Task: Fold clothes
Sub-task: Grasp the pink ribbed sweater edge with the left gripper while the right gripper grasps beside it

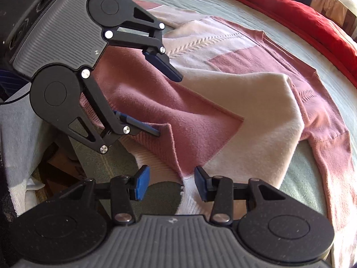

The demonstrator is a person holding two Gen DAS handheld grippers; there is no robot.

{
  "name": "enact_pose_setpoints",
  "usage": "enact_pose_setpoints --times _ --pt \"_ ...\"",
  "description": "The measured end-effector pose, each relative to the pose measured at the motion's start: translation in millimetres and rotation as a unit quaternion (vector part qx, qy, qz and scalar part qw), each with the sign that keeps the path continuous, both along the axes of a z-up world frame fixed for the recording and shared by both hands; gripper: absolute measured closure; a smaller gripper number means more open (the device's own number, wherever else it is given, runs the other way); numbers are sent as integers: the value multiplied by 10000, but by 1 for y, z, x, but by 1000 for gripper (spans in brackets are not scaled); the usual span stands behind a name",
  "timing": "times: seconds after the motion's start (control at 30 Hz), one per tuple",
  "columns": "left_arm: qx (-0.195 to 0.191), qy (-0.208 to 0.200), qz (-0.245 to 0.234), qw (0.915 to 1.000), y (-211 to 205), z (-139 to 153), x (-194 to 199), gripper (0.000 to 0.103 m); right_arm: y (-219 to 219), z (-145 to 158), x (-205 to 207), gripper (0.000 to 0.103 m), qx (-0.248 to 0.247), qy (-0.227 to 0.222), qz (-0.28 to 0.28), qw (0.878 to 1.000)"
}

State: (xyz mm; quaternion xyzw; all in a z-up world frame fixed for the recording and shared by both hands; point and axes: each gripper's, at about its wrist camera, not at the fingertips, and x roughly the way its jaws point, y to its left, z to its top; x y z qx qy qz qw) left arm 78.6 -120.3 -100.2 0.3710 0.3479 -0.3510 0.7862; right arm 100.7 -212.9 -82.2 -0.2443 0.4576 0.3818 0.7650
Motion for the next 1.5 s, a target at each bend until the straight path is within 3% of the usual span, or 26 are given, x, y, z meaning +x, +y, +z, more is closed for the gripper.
enact_pose_setpoints --times 0.33,0.53,0.57,0.63,0.7,0.73,1.03,1.1,1.13,1.2,1.23,1.3,1.33,1.5 --pt "-193 260 73 9994 14 -3 1 38 37 -20 -9 49 -599 -238 786 9948" --pt "-221 313 189 9991 23 -4 1 37 56 -29 -21 45 -1046 -434 1514 9820" --pt "-232 310 227 9990 24 -4 1 37 59 -31 -21 47 -1159 -488 1597 9791" --pt "-330 313 269 9986 26 -1 -3 37 64 -30 -20 66 -1315 -589 1668 9754" --pt "-452 333 233 9981 29 3 -9 37 65 -24 -19 97 -1329 -691 1593 9758" --pt "-490 349 202 9980 30 4 -13 37 65 -21 -18 97 -1325 -755 1548 9761" --pt "-121 -38 -67 9999 3 -16 -21 40 62 -5 -9 97 -1187 -500 1310 9830" --pt "-38 -140 44 9999 -4 -22 -14 62 61 0 -3 97 -1120 -486 1202 9852" --pt "-30 -91 147 9998 -5 -22 -9 81 61 3 0 97 -1082 -482 1138 9864" --pt "-199 -29 371 9991 -3 -18 0 87 59 6 4 97 -1055 -532 1011 9878" --pt "-237 -55 446 9987 -1 -16 4 88 57 7 5 94 -1049 -566 948 9883" --pt "-277 -97 575 9979 3 -10 13 88 55 10 8 70 -1037 -634 821 9892" --pt "-328 -75 664 9972 6 -7 18 88 53 11 10 65 -1030 -668 757 9895" --pt "-378 17 904 9952 10 -5 36 88 44 1 14 63 -1160 -698 391 9900"
